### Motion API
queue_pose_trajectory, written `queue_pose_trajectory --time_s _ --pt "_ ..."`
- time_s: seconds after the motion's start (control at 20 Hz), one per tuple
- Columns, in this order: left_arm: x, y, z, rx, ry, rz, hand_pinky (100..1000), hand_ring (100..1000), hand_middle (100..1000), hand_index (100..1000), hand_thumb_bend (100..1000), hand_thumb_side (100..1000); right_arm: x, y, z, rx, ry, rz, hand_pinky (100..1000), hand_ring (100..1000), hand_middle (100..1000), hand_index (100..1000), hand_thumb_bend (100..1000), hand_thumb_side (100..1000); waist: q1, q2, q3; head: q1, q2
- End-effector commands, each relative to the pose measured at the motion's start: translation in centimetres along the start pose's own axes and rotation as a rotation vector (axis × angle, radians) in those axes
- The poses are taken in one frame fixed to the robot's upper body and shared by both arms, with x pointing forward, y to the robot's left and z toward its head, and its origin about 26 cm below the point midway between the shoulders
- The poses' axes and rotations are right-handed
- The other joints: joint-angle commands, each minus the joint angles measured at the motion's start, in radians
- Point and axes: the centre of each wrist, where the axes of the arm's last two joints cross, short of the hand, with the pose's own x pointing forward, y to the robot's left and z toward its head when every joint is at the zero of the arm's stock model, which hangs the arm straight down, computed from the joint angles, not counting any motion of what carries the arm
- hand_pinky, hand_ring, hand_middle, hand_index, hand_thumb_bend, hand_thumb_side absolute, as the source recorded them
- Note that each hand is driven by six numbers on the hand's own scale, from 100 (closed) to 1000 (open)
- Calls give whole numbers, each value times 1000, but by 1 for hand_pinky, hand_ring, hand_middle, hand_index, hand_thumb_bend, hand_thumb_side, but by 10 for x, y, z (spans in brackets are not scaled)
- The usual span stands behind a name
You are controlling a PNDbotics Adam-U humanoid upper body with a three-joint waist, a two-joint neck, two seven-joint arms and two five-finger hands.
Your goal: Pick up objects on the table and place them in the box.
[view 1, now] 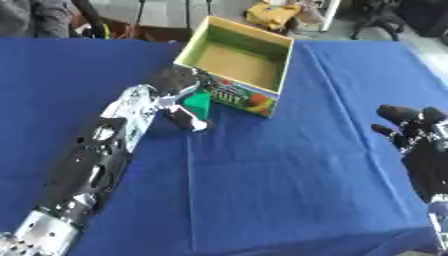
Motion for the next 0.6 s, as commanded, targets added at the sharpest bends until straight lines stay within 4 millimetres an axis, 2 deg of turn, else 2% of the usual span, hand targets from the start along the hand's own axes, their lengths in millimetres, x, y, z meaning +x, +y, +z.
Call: queue_pose_trajectory --time_s 0.05,0.3,0.6 --pt "-11 18 3 -5 7 -16 786 756 674 866 666 306 5 -2 -4 12 -18 7 832 909 777 751 100 901 2 -13 -5 2 -9" --pt "-17 20 4 -74 -4 5 788 753 670 864 643 309 5 -2 -4 14 -16 8 832 907 775 751 100 903 4 -14 -10 2 -9" --pt "-21 16 6 -133 -35 46 776 727 663 860 579 260 5 -2 -4 15 -16 8 833 906 774 752 100 904 5 -14 -13 0 -8"
